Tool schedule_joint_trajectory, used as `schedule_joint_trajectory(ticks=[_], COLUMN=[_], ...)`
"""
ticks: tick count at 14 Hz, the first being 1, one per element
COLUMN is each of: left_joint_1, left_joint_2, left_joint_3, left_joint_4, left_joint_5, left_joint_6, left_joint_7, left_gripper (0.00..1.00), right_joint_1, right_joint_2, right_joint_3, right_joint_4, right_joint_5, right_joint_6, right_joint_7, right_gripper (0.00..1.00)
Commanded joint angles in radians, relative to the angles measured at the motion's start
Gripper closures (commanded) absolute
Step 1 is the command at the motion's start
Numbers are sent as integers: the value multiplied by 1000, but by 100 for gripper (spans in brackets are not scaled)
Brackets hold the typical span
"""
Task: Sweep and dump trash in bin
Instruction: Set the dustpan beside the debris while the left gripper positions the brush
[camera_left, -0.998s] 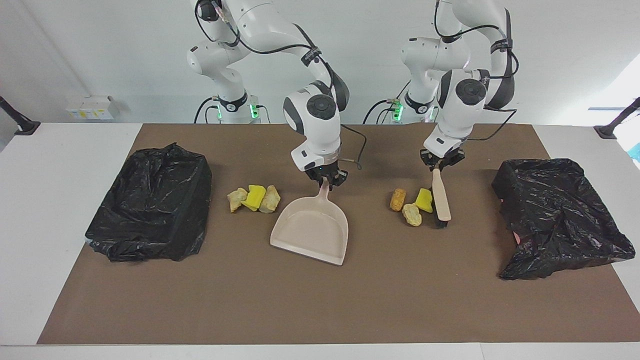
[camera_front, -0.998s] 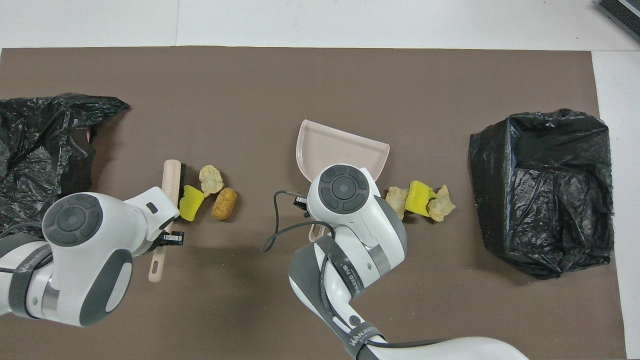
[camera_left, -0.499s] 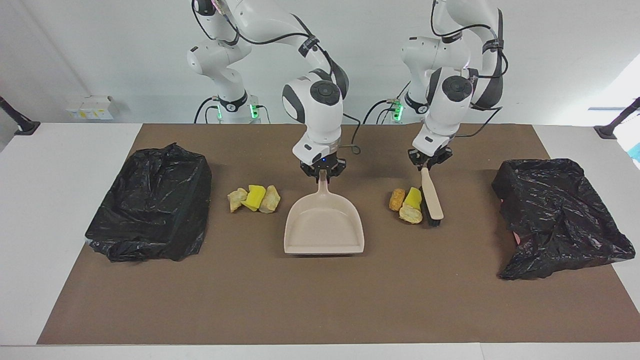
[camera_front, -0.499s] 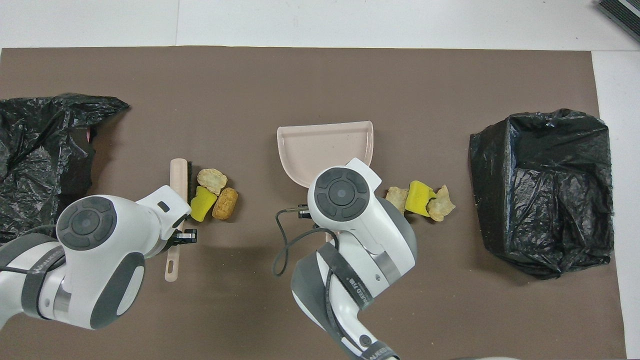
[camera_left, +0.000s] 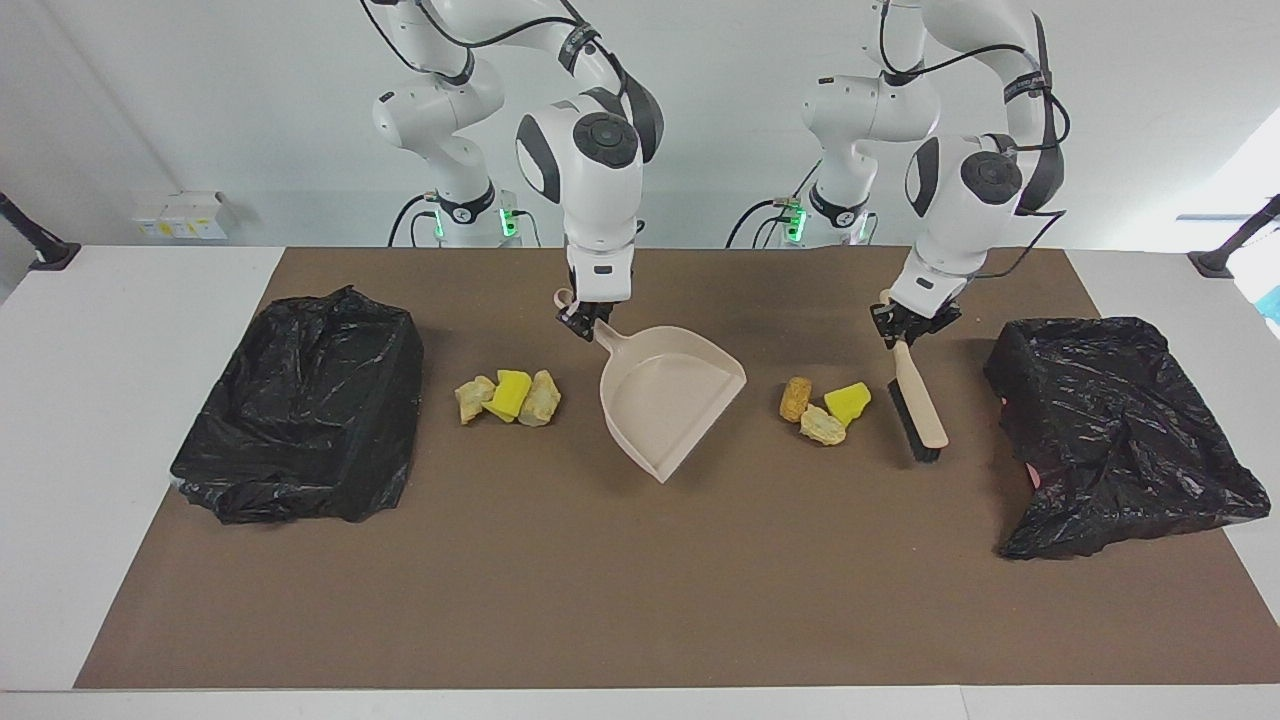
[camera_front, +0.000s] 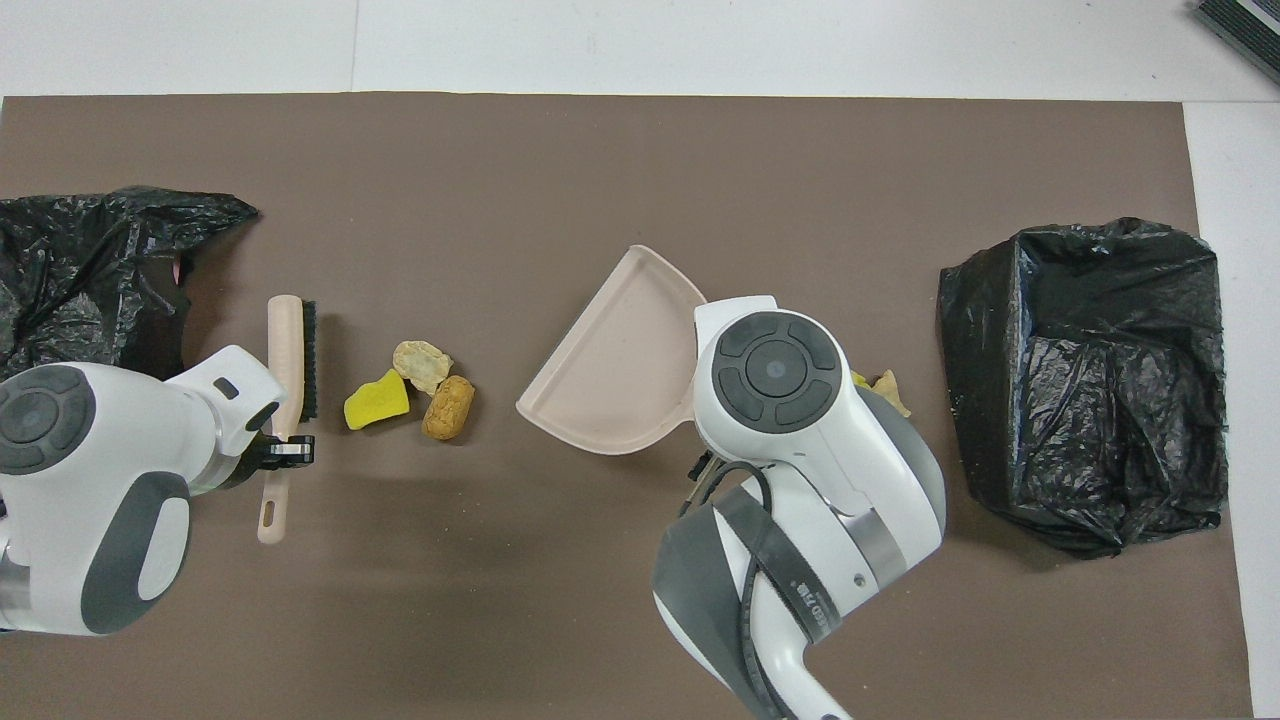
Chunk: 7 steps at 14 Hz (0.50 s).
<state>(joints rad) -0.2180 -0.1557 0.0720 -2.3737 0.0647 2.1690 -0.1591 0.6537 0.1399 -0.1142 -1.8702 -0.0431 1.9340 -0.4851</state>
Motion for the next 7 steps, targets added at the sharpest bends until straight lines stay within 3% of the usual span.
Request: schedule_joint_trajectory(ticks=[1,3,7], left_joint_1=[-12,-15,-83], left_joint_2=[-12,-1,34], left_joint_3=[-6,-9,-11], left_joint_4=[-22,-29,-29], left_joint_5=[-13,-13,-16], left_joint_6=[12,28,57], left_joint_7=[0,-7,-60], left_gripper=[100,100,100], right_joint_1=[-63,-98,-66], right_joint_2=[-16,-14,87], right_joint_3=[8,10,11], right_joint_4=[-69,-84,-89], right_joint_5=[-18,-18,-18], right_joint_6=[109,137,262], right_joint_7=[-382,-551,-587], right_gripper=[100,100,100])
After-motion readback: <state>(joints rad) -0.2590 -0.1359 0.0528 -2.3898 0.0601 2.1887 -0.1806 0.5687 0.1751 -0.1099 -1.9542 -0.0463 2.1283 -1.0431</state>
